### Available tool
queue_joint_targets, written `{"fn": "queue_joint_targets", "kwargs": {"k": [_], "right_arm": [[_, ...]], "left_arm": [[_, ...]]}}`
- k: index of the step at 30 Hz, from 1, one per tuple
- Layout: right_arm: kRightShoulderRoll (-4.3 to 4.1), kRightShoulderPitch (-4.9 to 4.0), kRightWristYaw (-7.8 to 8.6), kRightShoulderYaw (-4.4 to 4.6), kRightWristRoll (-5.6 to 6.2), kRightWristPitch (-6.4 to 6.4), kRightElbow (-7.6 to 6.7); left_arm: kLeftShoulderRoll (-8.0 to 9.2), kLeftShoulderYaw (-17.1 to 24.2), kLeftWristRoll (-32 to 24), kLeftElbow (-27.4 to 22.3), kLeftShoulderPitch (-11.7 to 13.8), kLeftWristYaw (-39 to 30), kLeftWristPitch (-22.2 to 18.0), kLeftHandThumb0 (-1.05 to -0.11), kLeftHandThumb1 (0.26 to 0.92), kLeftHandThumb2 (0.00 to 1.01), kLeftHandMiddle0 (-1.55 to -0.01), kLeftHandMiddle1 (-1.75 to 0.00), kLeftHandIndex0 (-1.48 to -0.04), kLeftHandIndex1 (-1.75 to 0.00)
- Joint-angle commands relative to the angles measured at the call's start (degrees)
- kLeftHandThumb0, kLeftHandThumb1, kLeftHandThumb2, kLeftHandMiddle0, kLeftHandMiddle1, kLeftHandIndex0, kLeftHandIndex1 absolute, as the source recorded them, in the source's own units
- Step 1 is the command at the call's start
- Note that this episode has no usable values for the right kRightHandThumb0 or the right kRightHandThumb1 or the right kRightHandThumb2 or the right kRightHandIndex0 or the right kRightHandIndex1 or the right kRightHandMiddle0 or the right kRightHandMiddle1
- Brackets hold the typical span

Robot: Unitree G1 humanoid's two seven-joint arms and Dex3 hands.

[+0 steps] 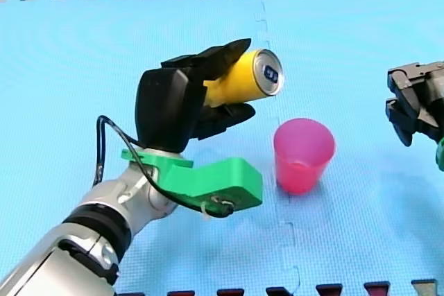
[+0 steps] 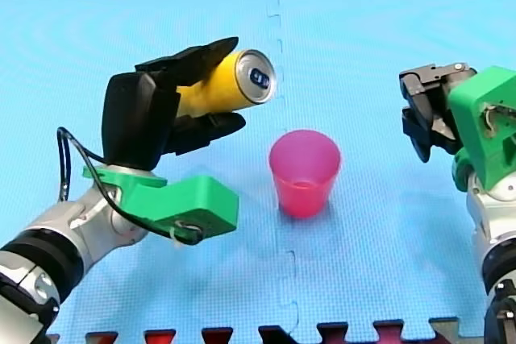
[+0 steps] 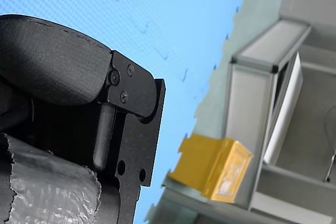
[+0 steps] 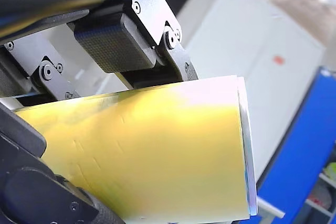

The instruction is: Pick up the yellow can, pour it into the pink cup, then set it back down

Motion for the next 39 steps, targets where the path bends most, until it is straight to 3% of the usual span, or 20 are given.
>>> {"fn": "queue_joint_targets", "kwargs": {"k": [1,8,13,19,34,39], "right_arm": [[-0.42,-0.12,0.21,-0.78,1.02,0.76,-0.21],[-0.81,-0.05,0.28,-0.75,0.72,1.21,-0.27],[-0.83,-0.08,-0.05,-0.67,0.69,1.49,-0.31],[-1.02,-0.22,0.07,-0.60,0.63,1.86,-0.27],[-1.55,-0.28,0.71,-1.09,1.33,2.80,-0.19],[-2.00,-0.33,1.23,-1.44,1.71,3.04,-0.12]], "left_arm": [[-1.99,7.7,-8.5,-0.7,2.8,-5.7,-3.6,-0.353,0.752,0.00,-1.20,0.00,-1.14,-0.01],[-3.52,12.0,-13.6,-1.3,4.4,-11.9,-5.2,-0.371,0.785,0.01,-1.20,0.00,-1.20,-0.02],[-5.56,18.4,-21.6,-2.0,5.8,-23.0,-7.2,-0.379,0.800,0.01,-1.18,0.00,-1.19,-0.01],[-7.87,24.7,-29.7,-2.4,6.8,-34.2,-7.0,-0.394,0.808,0.01,-1.22,-0.02,-1.19,0.00],[-9.31,35.4,-38.3,-4.0,11.1,-46.2,-6.6,-0.375,0.821,0.00,-1.23,-0.01,-1.18,0.00],[-8.57,37.1,-39.0,-5.9,13.5,-47.2,-6.7,-0.373,0.820,0.00,-1.25,-0.01,-1.18,0.00]]}}
